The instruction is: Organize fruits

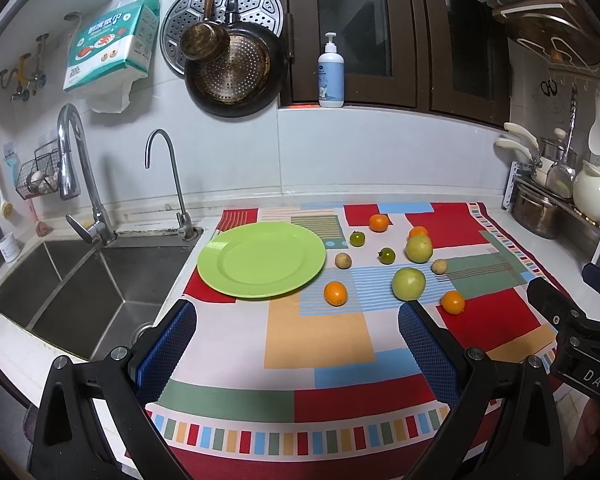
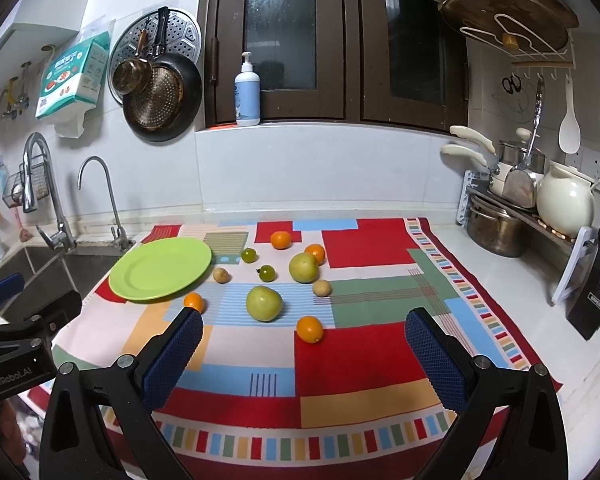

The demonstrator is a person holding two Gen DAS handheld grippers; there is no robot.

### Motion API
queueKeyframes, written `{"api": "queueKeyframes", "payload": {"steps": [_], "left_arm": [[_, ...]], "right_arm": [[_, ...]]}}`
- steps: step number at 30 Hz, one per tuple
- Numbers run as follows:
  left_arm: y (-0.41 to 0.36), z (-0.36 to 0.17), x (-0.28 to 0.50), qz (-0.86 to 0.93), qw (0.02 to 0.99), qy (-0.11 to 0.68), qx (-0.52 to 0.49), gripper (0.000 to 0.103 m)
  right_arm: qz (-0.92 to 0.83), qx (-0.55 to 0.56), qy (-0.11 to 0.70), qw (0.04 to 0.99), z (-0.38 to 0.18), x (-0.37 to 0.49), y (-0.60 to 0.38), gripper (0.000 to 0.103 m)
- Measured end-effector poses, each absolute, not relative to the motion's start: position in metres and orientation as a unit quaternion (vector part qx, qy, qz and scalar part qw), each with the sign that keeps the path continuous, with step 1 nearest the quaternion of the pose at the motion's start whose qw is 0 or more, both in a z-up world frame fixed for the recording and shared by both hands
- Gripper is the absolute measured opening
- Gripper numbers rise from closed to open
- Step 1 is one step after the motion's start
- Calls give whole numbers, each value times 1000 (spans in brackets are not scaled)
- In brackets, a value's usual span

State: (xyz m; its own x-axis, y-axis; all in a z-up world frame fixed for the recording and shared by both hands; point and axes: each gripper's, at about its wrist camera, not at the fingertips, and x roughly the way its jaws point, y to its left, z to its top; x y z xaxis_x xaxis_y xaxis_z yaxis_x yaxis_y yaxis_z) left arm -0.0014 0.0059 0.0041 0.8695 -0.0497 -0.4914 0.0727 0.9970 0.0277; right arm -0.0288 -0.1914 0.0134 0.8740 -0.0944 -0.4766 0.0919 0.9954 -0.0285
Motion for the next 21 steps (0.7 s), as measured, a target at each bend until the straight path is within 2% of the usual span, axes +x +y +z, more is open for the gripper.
{"api": "queueKeyframes", "payload": {"steps": [21], "left_arm": [[5,3,-1,-33,966,254,23,103]], "right_arm": [[-46,-4,247,968,13,-28,-189,102]]}}
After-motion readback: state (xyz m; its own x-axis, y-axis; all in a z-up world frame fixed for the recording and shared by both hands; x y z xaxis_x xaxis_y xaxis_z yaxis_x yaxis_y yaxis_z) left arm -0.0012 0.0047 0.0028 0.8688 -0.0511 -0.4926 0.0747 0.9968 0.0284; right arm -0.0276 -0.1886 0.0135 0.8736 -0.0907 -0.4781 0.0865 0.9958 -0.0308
